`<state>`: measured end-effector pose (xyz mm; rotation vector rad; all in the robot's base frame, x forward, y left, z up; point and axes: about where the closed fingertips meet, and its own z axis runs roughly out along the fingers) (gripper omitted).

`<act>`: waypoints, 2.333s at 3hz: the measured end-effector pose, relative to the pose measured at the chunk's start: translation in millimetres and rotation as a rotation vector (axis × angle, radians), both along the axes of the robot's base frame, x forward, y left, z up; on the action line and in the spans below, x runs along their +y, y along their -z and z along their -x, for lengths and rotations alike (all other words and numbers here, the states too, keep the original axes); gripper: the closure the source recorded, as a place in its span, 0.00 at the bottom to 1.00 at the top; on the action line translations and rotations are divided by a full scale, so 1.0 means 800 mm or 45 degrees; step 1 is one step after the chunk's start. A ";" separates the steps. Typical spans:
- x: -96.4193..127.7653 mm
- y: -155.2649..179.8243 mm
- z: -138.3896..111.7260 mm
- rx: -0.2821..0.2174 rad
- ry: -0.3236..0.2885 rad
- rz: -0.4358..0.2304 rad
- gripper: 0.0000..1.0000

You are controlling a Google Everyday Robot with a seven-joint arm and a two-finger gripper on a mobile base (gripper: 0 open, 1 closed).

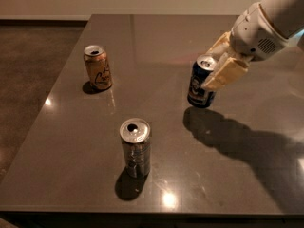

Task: Move pepsi can near redbull can

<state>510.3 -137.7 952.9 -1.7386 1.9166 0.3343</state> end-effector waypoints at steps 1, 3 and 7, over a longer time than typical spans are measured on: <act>0.022 0.007 0.035 0.051 -0.116 -0.006 1.00; 0.068 0.014 0.086 0.079 -0.255 0.005 1.00; 0.112 0.049 0.152 0.038 -0.464 0.016 0.82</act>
Offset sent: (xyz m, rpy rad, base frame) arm -0.0829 0.0509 -0.0053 0.0263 0.0940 0.2510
